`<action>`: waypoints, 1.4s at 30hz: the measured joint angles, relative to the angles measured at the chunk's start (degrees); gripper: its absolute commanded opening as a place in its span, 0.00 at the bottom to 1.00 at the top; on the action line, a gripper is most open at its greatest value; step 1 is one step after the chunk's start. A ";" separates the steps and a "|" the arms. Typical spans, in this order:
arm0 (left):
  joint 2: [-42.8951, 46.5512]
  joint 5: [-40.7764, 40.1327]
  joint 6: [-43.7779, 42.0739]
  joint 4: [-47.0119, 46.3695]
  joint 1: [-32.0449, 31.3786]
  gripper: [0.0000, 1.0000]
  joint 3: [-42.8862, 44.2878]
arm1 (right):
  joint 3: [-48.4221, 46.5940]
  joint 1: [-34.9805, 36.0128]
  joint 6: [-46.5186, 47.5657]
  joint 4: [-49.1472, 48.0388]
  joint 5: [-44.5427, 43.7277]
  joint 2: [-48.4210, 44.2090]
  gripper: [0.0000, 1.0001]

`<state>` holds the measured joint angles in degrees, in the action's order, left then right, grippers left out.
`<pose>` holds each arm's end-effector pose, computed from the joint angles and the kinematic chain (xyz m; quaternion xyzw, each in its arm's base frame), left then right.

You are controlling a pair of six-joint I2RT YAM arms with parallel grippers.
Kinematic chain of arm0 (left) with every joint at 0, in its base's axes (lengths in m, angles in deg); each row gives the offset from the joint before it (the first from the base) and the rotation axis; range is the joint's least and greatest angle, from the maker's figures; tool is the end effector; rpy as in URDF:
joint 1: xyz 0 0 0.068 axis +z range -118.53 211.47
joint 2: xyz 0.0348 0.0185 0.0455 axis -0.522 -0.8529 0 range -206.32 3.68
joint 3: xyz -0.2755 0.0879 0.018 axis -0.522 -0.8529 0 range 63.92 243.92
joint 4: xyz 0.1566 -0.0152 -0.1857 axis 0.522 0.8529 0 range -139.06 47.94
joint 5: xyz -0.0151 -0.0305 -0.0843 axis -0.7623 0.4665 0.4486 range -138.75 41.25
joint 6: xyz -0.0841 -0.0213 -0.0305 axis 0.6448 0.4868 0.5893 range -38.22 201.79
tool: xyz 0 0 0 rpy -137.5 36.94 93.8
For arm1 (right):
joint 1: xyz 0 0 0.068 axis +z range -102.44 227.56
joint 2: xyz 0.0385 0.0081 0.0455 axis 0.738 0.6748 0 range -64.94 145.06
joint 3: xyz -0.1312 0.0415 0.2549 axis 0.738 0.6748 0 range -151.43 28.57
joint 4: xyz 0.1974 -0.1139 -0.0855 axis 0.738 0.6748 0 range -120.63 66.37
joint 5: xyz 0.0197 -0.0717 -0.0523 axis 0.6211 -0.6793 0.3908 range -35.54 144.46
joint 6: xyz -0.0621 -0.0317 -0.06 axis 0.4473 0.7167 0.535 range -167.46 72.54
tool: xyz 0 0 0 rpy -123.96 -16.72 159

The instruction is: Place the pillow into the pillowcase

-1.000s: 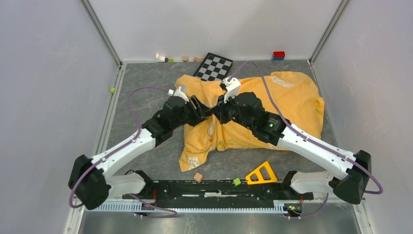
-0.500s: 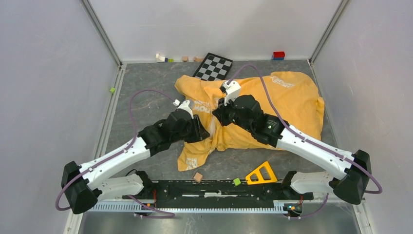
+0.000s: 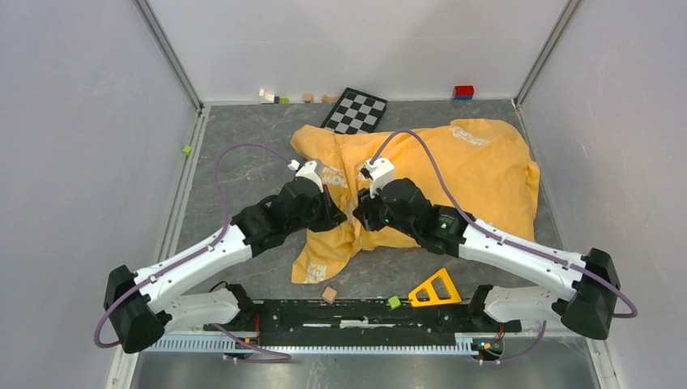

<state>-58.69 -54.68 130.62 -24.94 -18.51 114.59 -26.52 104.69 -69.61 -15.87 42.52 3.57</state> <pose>0.1668 -0.1853 0.2846 -0.0147 0.8893 -0.3153 0.3310 0.1700 0.2316 0.3082 -0.2055 0.8299 0.2572 0.4504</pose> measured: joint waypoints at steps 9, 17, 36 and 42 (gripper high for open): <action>-0.42 1.18 -0.09 -6.86 0.02 0.03 0.31 | 0.52 2.14 -1.81 -0.09 -0.70 -0.70 0.00; -16.26 5.14 4.79 -34.01 0.28 0.03 -10.21 | -2.80 5.29 -2.23 0.96 -1.27 -3.96 0.00; 0.33 6.54 8.52 -34.42 -0.68 0.43 -16.94 | -3.15 6.14 -3.10 -1.44 -1.88 -4.31 0.00; 4.76 6.51 8.46 -28.83 -0.68 0.47 -17.11 | -3.15 6.14 -3.10 -1.44 -2.27 -4.31 0.00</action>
<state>-53.93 -48.17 139.08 -53.77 -19.18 97.48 -29.66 110.83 -72.71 -17.31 40.24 -0.74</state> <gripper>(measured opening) 0.446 0.011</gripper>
